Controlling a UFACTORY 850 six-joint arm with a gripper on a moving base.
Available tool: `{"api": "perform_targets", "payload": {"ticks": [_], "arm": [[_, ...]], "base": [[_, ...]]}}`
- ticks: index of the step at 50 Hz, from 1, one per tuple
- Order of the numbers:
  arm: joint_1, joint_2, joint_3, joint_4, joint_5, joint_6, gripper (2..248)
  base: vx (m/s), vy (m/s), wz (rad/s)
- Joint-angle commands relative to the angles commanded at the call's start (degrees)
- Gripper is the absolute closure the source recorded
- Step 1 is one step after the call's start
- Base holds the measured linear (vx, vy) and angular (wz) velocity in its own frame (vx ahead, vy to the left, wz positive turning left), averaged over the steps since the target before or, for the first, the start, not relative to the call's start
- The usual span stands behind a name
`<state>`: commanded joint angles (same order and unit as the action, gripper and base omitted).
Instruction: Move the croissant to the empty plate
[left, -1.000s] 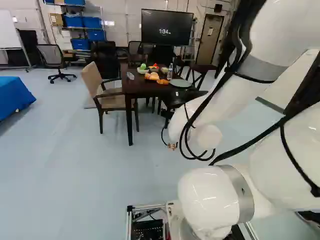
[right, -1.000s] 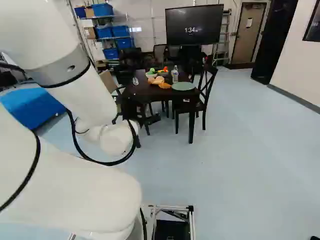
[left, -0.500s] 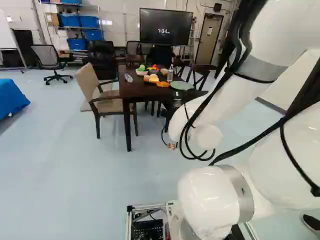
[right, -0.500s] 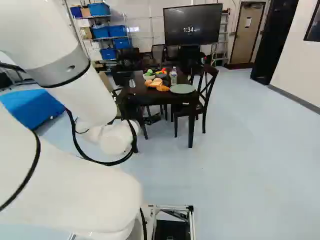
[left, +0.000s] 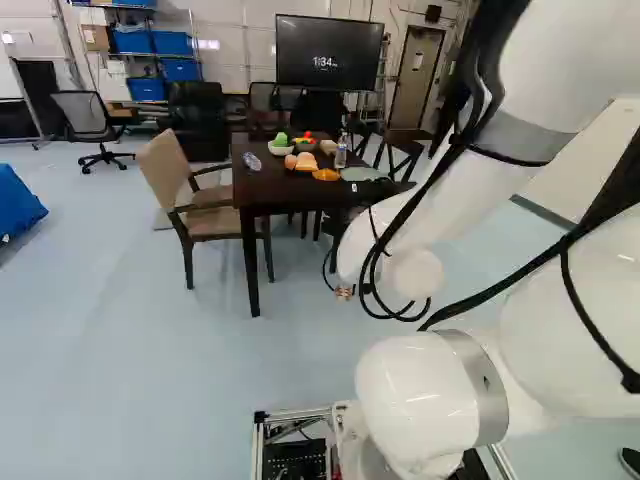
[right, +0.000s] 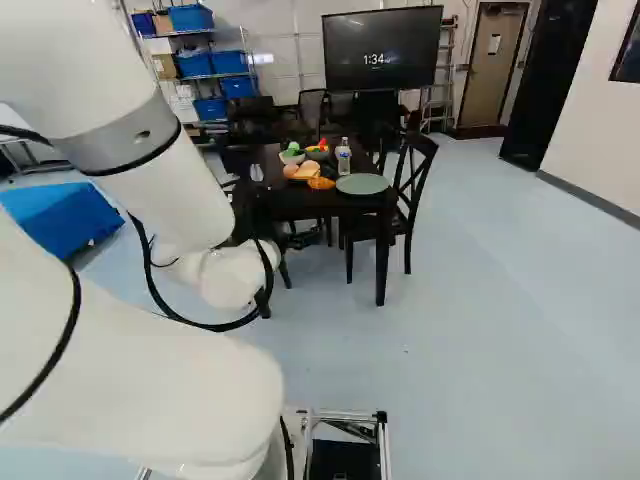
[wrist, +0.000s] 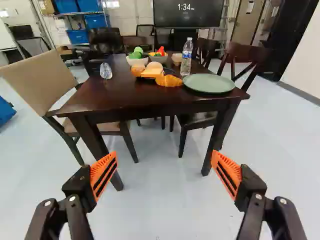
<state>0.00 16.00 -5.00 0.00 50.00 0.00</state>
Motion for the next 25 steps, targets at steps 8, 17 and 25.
{"api": "perform_targets", "payload": {"ticks": [8, 17, 25], "arm": [[0.0, 0.0, 0.0, 0.0, 0.0, 0.0, 3], [0.0, 0.0, 0.0, 0.0, 0.0, 0.0, 3], [0.0, 0.0, 0.0, 0.0, 0.0, 0.0, 3]], "base": [[0.162, -0.002, -0.023], [0.164, -0.001, -0.028], [0.163, -0.003, -0.028]]}}
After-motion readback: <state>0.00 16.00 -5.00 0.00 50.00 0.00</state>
